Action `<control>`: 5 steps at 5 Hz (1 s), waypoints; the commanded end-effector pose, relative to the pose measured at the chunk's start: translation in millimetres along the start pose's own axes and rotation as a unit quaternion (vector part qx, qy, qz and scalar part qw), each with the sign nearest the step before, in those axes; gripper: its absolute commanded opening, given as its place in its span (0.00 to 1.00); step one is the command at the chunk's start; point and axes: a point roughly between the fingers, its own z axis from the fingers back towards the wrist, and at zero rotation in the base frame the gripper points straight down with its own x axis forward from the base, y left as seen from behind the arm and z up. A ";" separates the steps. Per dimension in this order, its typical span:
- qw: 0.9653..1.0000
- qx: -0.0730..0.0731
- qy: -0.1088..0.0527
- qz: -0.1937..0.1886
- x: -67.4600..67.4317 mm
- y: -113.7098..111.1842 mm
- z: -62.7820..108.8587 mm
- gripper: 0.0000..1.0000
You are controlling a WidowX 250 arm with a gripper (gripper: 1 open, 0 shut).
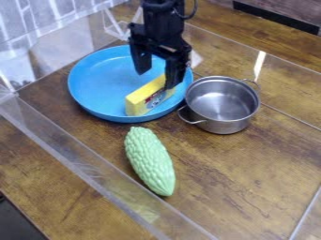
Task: Put the yellow brick in the blue tray
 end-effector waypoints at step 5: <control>0.997 0.011 -0.075 0.022 23.5 24.3 75.7 1.00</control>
